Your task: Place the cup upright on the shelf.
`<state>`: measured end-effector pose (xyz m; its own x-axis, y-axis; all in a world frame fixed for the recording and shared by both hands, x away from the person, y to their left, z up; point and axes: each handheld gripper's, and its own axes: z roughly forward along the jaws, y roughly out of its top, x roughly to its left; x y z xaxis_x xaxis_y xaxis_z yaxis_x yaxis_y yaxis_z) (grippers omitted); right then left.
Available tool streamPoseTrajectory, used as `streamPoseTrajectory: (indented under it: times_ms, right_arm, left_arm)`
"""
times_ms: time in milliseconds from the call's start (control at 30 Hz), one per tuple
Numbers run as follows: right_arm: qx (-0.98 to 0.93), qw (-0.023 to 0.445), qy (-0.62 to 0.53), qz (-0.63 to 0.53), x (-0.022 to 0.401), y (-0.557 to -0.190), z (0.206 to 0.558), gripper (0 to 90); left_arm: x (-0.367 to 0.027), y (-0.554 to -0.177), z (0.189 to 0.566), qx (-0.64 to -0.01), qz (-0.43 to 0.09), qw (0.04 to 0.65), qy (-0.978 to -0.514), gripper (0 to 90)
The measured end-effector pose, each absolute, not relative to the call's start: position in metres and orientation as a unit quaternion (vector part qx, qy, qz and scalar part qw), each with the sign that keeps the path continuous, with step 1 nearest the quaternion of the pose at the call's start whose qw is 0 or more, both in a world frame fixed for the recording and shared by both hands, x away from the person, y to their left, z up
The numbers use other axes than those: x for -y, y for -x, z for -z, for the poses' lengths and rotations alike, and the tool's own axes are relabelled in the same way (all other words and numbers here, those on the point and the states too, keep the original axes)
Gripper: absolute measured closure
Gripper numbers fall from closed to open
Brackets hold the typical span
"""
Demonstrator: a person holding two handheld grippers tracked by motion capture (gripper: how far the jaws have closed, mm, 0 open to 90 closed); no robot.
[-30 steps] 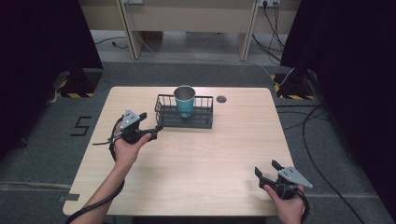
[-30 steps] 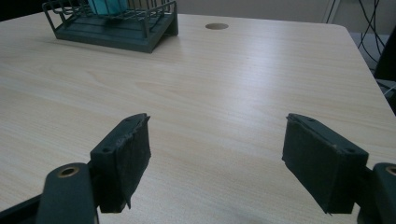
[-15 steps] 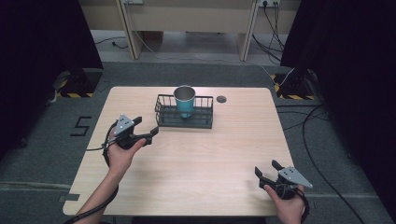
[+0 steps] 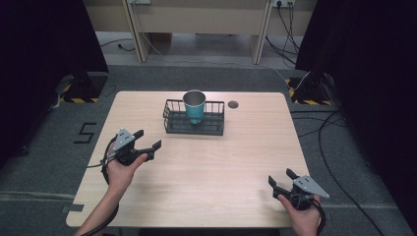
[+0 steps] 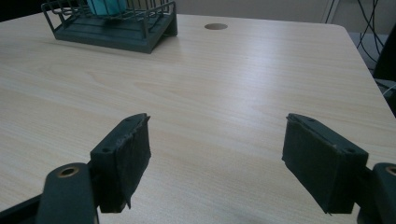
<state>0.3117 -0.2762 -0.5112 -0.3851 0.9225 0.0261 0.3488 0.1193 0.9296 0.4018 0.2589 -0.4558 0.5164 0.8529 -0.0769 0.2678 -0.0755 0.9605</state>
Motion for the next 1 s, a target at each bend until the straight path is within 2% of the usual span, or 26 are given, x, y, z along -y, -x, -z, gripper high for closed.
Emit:
streamPoseTrajectory:
  times_ms: [1000]
  right_arm:
    - [-0.685,0.305,-0.462,-0.473,0.276,-0.312,0.511,24.0]
  left_arm:
    - [-0.295,-0.366,0.480,-0.438,-0.275,0.524,-0.677,14.7]
